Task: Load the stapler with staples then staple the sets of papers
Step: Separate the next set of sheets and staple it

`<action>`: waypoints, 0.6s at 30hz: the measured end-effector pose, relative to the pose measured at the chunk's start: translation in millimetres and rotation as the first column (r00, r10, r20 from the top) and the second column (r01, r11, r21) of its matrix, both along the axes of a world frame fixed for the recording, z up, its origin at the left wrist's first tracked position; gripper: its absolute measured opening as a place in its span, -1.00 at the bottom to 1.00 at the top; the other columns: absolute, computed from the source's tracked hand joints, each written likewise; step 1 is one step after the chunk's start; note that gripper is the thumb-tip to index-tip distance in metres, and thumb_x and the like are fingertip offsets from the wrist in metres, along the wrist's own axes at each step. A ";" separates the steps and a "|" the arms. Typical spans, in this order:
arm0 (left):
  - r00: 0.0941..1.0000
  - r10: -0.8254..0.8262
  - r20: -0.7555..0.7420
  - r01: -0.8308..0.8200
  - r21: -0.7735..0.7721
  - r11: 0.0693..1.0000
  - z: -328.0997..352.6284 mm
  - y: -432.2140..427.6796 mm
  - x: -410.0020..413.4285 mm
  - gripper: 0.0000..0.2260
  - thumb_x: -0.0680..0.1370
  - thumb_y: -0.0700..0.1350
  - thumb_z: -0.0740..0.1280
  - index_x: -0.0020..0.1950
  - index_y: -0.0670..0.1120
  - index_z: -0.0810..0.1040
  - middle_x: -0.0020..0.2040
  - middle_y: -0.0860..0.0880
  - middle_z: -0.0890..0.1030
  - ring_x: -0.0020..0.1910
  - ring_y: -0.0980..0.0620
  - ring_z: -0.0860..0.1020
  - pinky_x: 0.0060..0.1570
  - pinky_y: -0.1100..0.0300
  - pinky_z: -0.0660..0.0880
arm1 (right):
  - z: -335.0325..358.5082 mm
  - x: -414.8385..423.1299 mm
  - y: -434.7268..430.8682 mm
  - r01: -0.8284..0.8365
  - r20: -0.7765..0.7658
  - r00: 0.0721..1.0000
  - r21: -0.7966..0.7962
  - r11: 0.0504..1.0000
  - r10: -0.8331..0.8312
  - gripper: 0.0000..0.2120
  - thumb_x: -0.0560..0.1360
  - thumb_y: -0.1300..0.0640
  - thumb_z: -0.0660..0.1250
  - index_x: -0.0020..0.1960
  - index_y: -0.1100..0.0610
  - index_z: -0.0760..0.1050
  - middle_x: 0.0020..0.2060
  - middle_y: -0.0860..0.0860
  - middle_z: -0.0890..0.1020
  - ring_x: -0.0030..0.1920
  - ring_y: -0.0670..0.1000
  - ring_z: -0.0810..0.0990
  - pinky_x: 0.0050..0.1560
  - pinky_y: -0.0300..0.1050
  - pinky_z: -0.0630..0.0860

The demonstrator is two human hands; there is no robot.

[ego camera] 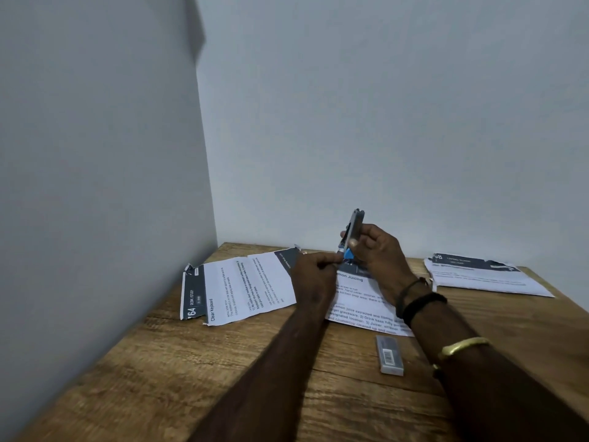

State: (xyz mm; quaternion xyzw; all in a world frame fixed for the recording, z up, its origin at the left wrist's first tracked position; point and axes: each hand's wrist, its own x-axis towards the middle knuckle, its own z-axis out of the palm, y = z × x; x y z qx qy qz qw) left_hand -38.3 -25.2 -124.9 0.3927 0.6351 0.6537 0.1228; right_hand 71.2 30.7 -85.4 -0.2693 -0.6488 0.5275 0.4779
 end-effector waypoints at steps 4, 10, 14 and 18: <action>0.998 0.031 -0.048 -0.032 -0.021 0.999 2.0 -2.8 0.7 -0.83 0.54 -0.27 0.39 0.02 -0.11 0.76 -0.04 -0.03 0.77 -0.09 0.15 0.65 -0.01 0.35 0.52 | 0.6 -6.5 -1.4 0.007 0.054 0.998 0.051 0.999 -0.010 -0.71 0.59 0.44 0.25 0.30 0.39 0.48 0.18 0.32 0.62 0.11 0.12 0.62 0.14 -0.02 0.61; 0.998 0.041 -0.050 -0.043 -0.052 0.998 3.7 -5.2 0.5 -0.82 0.53 -0.28 0.38 -0.09 -0.10 0.77 -0.11 -0.01 0.77 -0.13 0.13 0.67 0.07 0.22 0.57 | 1.4 -4.6 -2.8 -0.017 0.124 0.992 0.108 0.994 0.004 -0.75 0.59 0.45 0.25 0.25 0.42 0.50 0.15 0.39 0.62 0.02 0.12 0.61 -0.13 -0.30 0.63; 0.999 0.040 -0.021 -0.042 -0.060 0.997 4.4 -6.6 1.6 -0.79 0.51 -0.30 0.37 -0.18 -0.06 0.76 -0.23 0.10 0.71 -0.21 0.20 0.63 -0.04 0.27 0.54 | 1.9 -3.7 -4.0 -0.017 0.136 0.991 0.119 0.993 0.000 -0.75 0.59 0.44 0.25 0.25 0.44 0.49 0.13 0.39 0.62 0.01 0.13 0.61 -0.15 -0.29 0.64; 0.996 0.076 -0.038 -0.077 -0.034 0.996 5.1 -7.7 1.1 -0.81 0.49 -0.29 0.39 -0.26 -0.04 0.64 -0.24 0.03 0.69 -0.18 0.07 0.66 -0.04 0.14 0.60 | 3.5 -6.3 -6.1 0.006 0.126 0.992 0.135 0.991 -0.023 -0.77 0.59 0.44 0.25 0.23 0.46 0.49 0.11 0.40 0.63 0.02 0.15 0.62 -0.06 -0.20 0.63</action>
